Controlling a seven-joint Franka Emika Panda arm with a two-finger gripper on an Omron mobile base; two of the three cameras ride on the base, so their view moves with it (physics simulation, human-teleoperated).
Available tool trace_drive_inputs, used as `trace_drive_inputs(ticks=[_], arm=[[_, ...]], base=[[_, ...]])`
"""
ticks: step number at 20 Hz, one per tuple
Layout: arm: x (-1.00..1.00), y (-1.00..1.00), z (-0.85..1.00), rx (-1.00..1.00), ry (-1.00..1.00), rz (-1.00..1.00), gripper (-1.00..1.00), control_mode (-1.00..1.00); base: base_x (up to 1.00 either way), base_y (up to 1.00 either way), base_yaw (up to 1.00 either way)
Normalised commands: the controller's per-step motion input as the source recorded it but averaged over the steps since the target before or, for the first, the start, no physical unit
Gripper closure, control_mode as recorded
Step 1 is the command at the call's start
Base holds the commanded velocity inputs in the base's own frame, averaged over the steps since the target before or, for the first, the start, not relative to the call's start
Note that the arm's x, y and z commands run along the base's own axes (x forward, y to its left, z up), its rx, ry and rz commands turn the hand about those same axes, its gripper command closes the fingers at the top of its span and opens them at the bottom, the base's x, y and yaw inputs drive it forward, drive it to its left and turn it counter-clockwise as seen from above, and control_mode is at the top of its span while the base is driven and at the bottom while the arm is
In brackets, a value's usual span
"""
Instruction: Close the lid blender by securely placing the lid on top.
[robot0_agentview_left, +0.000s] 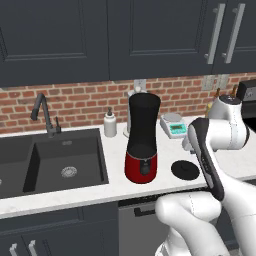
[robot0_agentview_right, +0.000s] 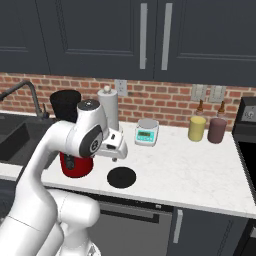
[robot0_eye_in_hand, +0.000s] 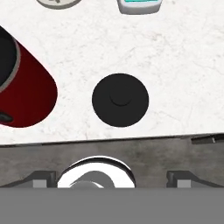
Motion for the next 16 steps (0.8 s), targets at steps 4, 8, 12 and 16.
trace_drive_inputs(ticks=[4, 8, 12, 16], arm=[[0.0, -0.26, -0.18, -0.06, 0.0, 0.0, -1.0, -1.0], [0.0, -0.05, -0.29, -0.04, 0.0, 0.0, -1.0, -1.0], [0.0, 0.0, -0.24, -0.02, 0.0, 0.0, -1.0, -1.0], [0.0, 0.0, -0.26, 0.0, 0.0, 0.0, -1.0, -1.0]], base=[[0.0, 0.0, 0.0], [0.0, 0.0, 0.0], [0.0, 0.0, 0.0], [0.0, 0.0, 0.0]])
